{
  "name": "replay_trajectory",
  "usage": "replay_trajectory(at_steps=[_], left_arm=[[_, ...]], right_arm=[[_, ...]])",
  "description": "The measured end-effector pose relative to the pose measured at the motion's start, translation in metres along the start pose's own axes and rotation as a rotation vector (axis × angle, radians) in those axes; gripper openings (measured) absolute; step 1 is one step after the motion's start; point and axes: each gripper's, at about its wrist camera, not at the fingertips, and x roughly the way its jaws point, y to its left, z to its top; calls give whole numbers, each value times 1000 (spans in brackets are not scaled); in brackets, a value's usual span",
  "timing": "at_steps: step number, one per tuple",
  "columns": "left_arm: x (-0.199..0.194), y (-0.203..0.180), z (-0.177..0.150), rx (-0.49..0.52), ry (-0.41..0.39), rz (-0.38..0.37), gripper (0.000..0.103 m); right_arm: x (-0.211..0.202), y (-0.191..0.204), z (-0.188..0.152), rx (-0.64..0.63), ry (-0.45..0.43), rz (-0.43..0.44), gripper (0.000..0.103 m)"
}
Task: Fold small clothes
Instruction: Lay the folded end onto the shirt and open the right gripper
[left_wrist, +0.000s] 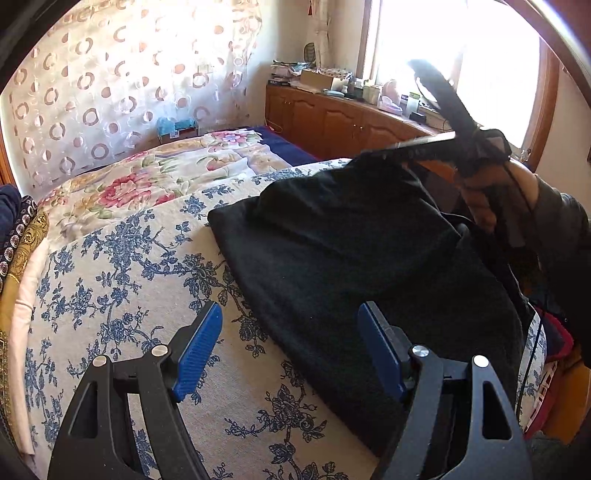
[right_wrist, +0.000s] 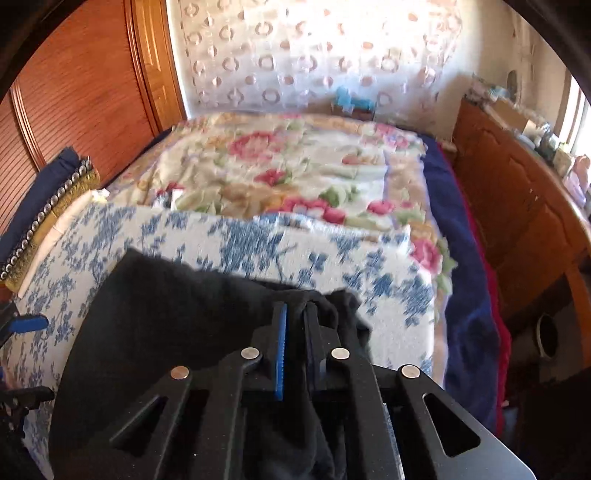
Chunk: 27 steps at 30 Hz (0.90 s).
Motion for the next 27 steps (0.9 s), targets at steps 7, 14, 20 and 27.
replay_trajectory(at_steps=[7,14,20,27], left_arm=[[-3,-6,-5,8,4,-5,77],[-14,-16,-16,16,4,-18,77],[-26,-30,-33,25,12,-29,77],[-33,-48,-60,28,52,-47,77]], right_arm=[[-15,-9,-6,52,-49,-176,28],[-68,7,-47,35,-77,-133,43],[-118,13,-116,64,-66,-84,45],[-132,22,-184,97,-16,-59,73]])
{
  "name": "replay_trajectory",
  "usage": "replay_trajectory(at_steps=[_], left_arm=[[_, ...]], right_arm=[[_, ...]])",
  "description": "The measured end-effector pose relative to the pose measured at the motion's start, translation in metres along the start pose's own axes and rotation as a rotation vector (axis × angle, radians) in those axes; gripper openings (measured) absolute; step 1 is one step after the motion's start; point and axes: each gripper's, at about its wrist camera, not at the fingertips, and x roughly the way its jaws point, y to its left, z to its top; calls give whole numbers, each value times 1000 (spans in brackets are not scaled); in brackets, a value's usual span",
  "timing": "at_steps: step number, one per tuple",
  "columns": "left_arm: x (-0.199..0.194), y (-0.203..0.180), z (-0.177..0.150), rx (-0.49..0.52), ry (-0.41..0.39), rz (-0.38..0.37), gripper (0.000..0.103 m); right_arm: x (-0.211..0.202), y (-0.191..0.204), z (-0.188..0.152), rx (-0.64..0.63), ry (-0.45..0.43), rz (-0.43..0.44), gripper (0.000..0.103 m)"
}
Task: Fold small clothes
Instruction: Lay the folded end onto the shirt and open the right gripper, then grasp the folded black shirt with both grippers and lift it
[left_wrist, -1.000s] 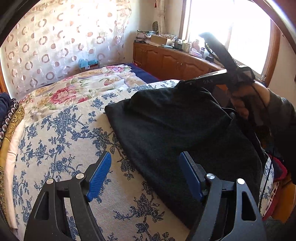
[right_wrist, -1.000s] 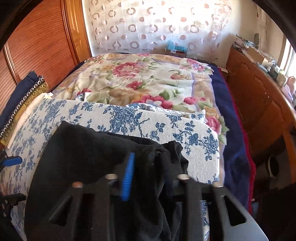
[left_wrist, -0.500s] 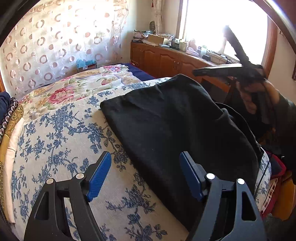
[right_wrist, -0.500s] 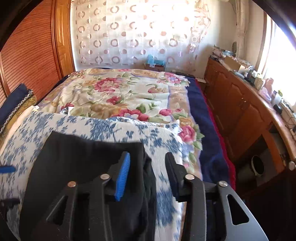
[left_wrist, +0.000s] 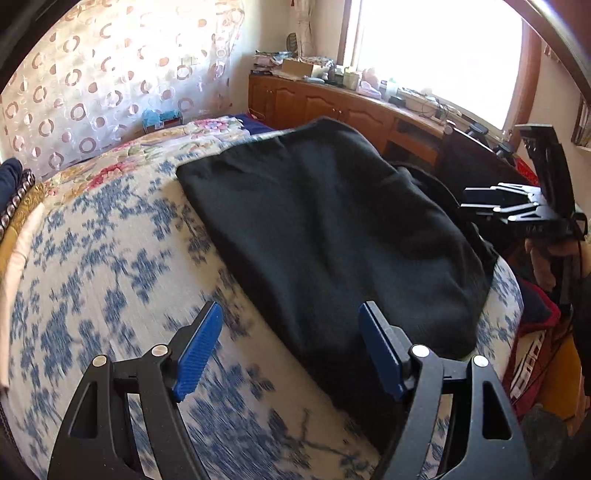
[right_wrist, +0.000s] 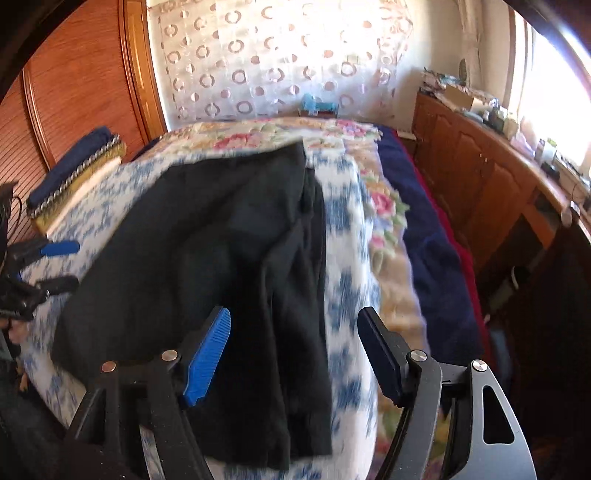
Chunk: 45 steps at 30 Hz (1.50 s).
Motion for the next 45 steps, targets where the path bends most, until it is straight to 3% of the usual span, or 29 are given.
replay_trajectory(at_steps=[5,8,12,17,20,23,25,27,30,32,34,36,37,39,42,45], left_arm=[[-3,-6,-13,-17,20,6,77],[-5,-6,-18,-46,37,-30,77],[-4,-9,-27,-42,66,-47,77],[-6,-19,-37,-14,74,-57,77],[-9,-24,-40,-6,70,-63,77],[-12,-27,-42,3,65,-64,69],[-13,-29,-43,4,66,-73,65],[-14,-30,-43,0,69,-88,63],[-15,-31,-44,-2,74,-107,52],[-15,-34,-43,-1,78,-129,39],[-13,-37,-42,17,89,-149,27],[-14,-39,-39,31,94,-166,17],[-13,-37,-36,28,96,-175,10],[-19,-34,-28,33,78,-202,6],[-30,-24,-9,7,29,-233,5],[-40,-9,25,-15,-48,-215,5]], right_arm=[[-1,0,-20,7,15,23,73],[-1,-8,-27,23,34,34,73],[0,-3,-35,-5,42,49,59],[-6,-4,-34,-28,34,47,25],[-7,-5,-40,-26,29,50,19],[-8,0,-41,-37,13,13,20],[-8,4,-42,-37,8,-6,41],[-3,2,-43,-32,17,-48,52],[-2,-4,-44,13,24,-14,53],[-3,0,-46,-6,20,5,43],[-6,5,-47,-23,20,46,18],[-6,11,-47,-51,25,55,11],[-6,13,-46,-60,29,59,10],[-12,11,-42,-55,7,90,9],[-31,3,-26,-19,-75,147,9],[-47,-3,3,-6,-162,180,9]])
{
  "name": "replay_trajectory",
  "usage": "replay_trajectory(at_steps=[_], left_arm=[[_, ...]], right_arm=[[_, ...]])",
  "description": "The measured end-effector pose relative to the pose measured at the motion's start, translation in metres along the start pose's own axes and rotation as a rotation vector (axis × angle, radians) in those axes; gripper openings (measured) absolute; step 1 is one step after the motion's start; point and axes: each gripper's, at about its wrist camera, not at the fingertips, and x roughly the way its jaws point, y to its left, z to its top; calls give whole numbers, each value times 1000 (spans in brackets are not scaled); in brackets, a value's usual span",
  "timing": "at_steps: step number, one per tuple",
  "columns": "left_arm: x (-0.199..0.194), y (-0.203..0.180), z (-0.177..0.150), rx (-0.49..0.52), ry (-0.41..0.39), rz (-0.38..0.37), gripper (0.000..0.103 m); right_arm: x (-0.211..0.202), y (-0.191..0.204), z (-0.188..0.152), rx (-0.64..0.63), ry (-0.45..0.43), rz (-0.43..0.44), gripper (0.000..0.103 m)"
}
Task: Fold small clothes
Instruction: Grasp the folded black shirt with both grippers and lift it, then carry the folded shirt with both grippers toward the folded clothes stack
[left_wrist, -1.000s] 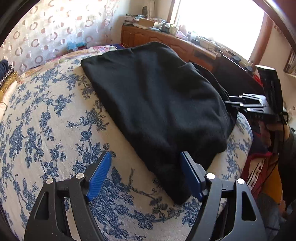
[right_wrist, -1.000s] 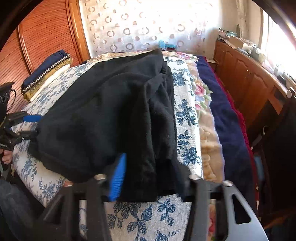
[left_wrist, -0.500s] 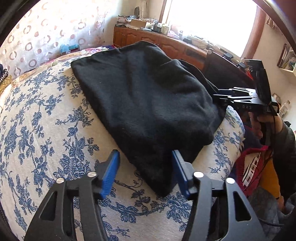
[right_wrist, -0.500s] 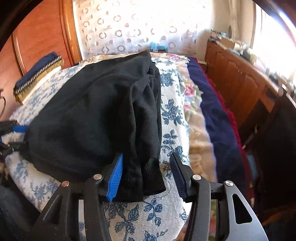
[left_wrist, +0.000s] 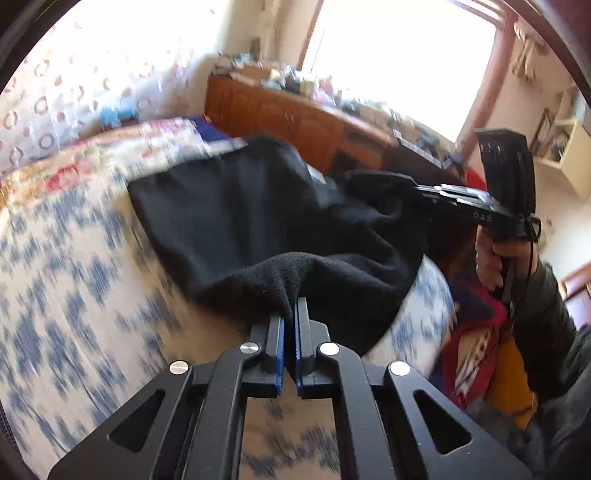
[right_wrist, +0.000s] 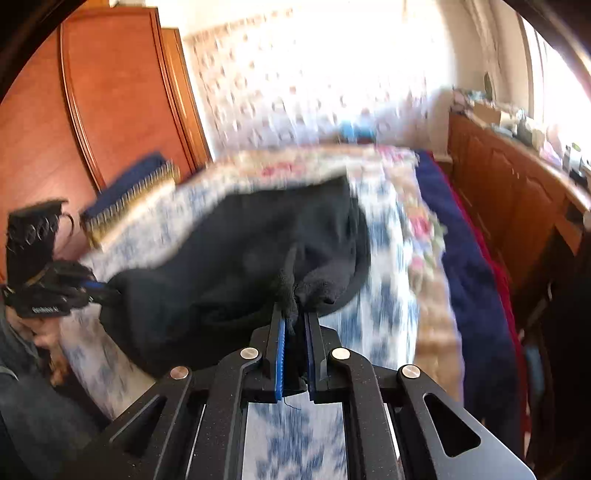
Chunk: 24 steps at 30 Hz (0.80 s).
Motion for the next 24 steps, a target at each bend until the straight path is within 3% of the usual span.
replay_trajectory(at_steps=[5,8,12,17,20,21,24], left_arm=[[4,40,57,-56,-70,49,5],[20,73,86,-89,-75,121,5],[51,115,107,-143,-44,176,5],[75,142,112,-197,-3,183,5],[80,154,114,-210,13,186,27],[74,154,113,-205,-2,196,42],[65,159,116,-206,-28,181,58]], right_arm=[[15,-9,56,-13,-68,-2,9],[45,-19,88,5,-64,-21,9],[99,-29,124,4,-32,-50,9],[156,-31,144,17,34,-57,9],[168,-34,154,40,59,-70,9],[168,-34,156,46,62,-71,14],[162,-34,164,41,45,-127,37]])
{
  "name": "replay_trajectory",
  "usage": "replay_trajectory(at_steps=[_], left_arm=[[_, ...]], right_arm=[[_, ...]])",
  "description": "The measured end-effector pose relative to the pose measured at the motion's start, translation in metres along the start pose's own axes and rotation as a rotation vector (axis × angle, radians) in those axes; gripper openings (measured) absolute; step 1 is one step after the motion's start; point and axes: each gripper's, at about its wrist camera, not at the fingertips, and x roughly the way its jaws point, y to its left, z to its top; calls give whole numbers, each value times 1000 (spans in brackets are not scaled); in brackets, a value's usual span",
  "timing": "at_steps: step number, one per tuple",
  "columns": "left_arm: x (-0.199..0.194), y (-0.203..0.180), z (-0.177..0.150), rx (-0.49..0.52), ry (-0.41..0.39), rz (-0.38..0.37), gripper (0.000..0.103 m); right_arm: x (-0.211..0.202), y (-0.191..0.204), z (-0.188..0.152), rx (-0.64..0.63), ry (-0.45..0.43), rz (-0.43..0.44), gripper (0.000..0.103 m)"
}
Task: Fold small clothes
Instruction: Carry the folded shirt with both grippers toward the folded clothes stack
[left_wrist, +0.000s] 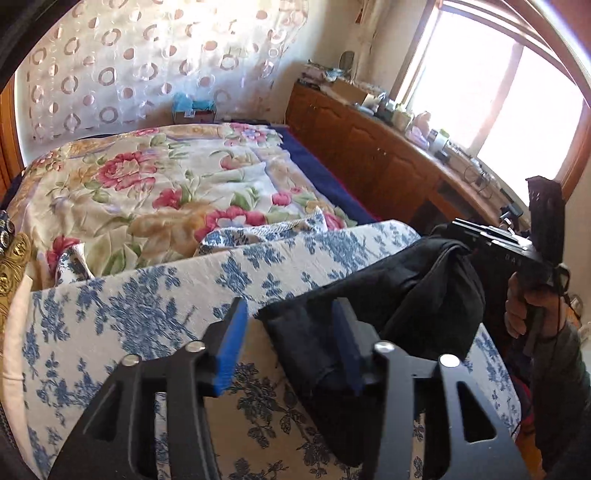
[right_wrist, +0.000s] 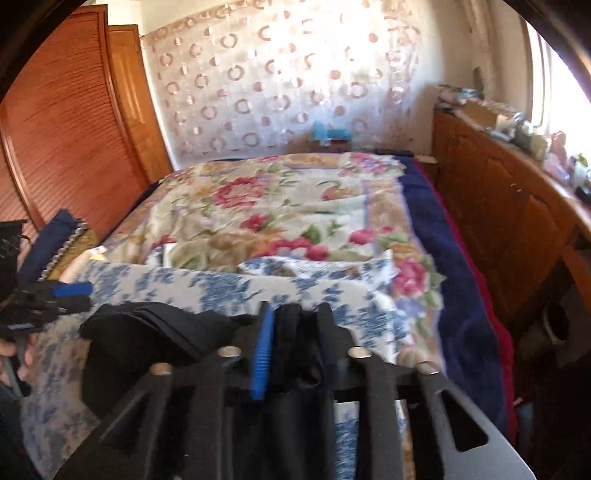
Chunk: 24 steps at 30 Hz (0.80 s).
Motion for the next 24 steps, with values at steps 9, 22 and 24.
replay_trajectory(at_steps=[9,22,24], left_arm=[[-14,-10,-20,60,7,-46,72],[37,-3,0,97,-40,249,72],[35,11,7,27,-52,253,72]], right_arm=[[-46,10,-26,-56,-68,-17,65],[15,6,-14,-51,35,-37,69],[11,0,-9,-10,22,-33,69]])
